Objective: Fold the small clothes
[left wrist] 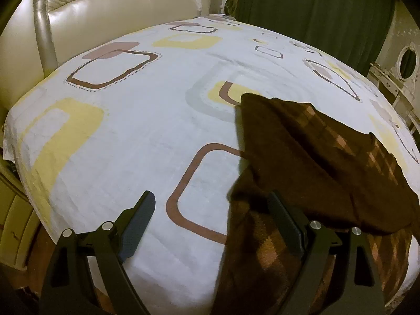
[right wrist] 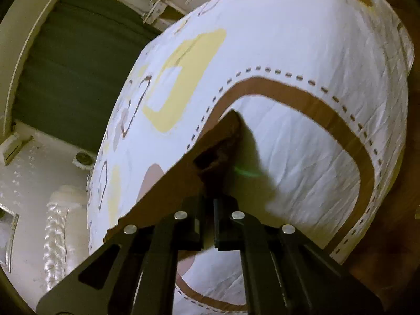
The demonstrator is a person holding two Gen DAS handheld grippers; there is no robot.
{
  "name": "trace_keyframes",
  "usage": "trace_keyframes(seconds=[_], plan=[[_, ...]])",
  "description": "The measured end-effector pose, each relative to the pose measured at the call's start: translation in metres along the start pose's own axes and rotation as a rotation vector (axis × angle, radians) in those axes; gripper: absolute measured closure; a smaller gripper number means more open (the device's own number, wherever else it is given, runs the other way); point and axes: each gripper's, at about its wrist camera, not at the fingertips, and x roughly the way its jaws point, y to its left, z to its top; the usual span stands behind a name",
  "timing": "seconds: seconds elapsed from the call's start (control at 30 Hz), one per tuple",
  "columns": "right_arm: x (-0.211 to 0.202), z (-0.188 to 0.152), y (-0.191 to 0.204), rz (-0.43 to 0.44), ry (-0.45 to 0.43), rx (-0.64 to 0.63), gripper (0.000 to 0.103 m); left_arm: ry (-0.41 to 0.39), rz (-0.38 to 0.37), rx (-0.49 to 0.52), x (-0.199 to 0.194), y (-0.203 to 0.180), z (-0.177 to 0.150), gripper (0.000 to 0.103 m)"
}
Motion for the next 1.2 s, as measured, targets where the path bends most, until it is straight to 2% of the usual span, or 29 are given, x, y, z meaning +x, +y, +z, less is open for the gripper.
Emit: trace_keyframes(seconds=[0.1, 0.23, 0.43, 0.53, 0.7, 0.83, 1.0, 1.2], plan=[[-0.008, 0.005, 0.009, 0.051, -0.024, 0.029, 0.100, 0.000, -0.009, 0.010, -0.004, -0.002, 0.001, 0.016], [-0.024, 0.006, 0.044, 0.144, -0.044, 0.006, 0.100, 0.007, -0.020, 0.024, -0.007, -0.004, 0.001, 0.016], [-0.035, -0.017, 0.142, 0.311, -0.016, -0.132, 0.100, 0.018, -0.048, 0.032, -0.011, -0.008, 0.003, 0.016], [-0.027, -0.048, 0.205, 0.388, 0.034, -0.239, 0.100, 0.009, -0.055, 0.041, -0.017, -0.008, 0.005, 0.016], [-0.003, -0.124, 0.299, 0.476, 0.140, -0.419, 0.100, -0.003, -0.066, 0.020, -0.023, 0.000, 0.009, 0.016], [0.027, -0.197, 0.362, 0.497, 0.231, -0.569, 0.100, -0.006, -0.071, -0.004, -0.025, 0.006, 0.012, 0.016], [0.053, -0.285, 0.405, 0.492, 0.355, -0.707, 0.100, -0.007, -0.079, -0.027, -0.025, 0.012, 0.015, 0.016], [0.086, -0.381, 0.424, 0.453, 0.484, -0.833, 0.100, -0.001, -0.073, -0.028, -0.022, 0.017, 0.015, 0.016]])
